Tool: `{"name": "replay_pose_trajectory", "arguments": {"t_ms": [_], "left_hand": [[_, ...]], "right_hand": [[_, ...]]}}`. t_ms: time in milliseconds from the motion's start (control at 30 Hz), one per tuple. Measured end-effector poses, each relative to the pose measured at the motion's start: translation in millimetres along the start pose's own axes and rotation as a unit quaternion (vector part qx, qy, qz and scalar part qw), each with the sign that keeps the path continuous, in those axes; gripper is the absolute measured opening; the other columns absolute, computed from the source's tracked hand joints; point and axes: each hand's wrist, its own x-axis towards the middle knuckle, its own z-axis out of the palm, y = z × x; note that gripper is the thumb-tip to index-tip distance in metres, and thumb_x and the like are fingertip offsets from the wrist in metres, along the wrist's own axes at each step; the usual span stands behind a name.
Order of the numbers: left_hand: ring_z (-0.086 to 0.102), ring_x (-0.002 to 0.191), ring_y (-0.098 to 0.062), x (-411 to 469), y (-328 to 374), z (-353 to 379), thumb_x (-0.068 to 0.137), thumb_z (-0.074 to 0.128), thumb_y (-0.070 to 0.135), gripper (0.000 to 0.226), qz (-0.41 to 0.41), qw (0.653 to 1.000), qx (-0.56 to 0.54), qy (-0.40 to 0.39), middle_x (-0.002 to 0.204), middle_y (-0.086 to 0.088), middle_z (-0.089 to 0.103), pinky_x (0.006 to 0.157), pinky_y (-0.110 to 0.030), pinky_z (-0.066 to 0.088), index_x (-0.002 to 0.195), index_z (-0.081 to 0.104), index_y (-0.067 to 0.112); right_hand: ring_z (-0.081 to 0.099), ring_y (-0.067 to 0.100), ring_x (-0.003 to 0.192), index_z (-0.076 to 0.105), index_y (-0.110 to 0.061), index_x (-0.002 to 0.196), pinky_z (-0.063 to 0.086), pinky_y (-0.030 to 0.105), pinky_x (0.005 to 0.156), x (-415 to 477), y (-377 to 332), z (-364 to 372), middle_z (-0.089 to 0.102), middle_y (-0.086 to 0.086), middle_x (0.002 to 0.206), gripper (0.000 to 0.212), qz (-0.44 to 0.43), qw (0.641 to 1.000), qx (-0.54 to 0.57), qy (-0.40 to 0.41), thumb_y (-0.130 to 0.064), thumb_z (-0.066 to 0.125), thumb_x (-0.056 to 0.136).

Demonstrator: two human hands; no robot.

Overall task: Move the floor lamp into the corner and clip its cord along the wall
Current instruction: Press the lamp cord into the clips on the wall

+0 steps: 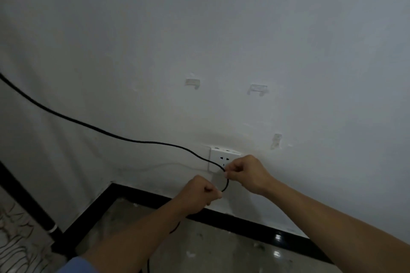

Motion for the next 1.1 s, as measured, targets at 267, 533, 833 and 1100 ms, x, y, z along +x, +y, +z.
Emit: {"name": "replay_pose_trajectory", "arguments": {"t_ms": [267,533,833,1100], "left_hand": [[0.065,0.078,-0.015,-1,11,-23,0.086,0.066,0.028,0.022,0.01,0.989,0.026,0.145,0.086,-0.006,0.073,0.08,-0.035,0.055,0.091,0.073,0.008],[0.048,0.069,-0.009,-8,59,-73,0.087,0.052,0.021,0.026,0.26,0.874,0.112,0.396,0.067,0.004,0.054,0.061,-0.019,0.038,0.065,0.06,0.009],[0.068,0.077,-0.023,0,80,-73,0.087,0.052,0.006,0.03,0.283,0.881,0.079,0.371,0.086,-0.013,0.072,0.073,-0.038,0.057,0.112,0.068,0.007],[0.063,0.07,-0.023,16,60,-109,0.085,0.064,0.015,0.011,0.252,0.847,0.261,0.387,0.075,-0.005,0.069,0.065,-0.042,0.055,0.088,0.074,0.011]], "right_hand": [[0.064,0.02,0.06,0.073,-0.014,0.091,0.052,0.032,0.065,9,-7,-24,0.064,-0.003,0.063,0.018,-0.007,0.986,0.009,0.168,-0.011,0.056,0.09],[0.052,0.016,0.05,0.072,0.001,0.073,0.041,0.027,0.053,10,2,-29,0.069,0.016,0.064,0.032,0.021,0.985,-0.045,0.163,-0.02,0.058,0.093],[0.054,-0.002,0.05,0.075,-0.02,0.08,0.042,0.015,0.051,8,-20,-32,0.066,-0.01,0.06,0.019,-0.011,0.988,-0.019,0.155,-0.016,0.06,0.091],[0.063,-0.004,0.07,0.069,-0.028,0.08,0.043,0.006,0.056,19,-80,-46,0.07,-0.013,0.072,0.016,-0.081,0.969,0.043,0.231,-0.017,0.064,0.091]]}}
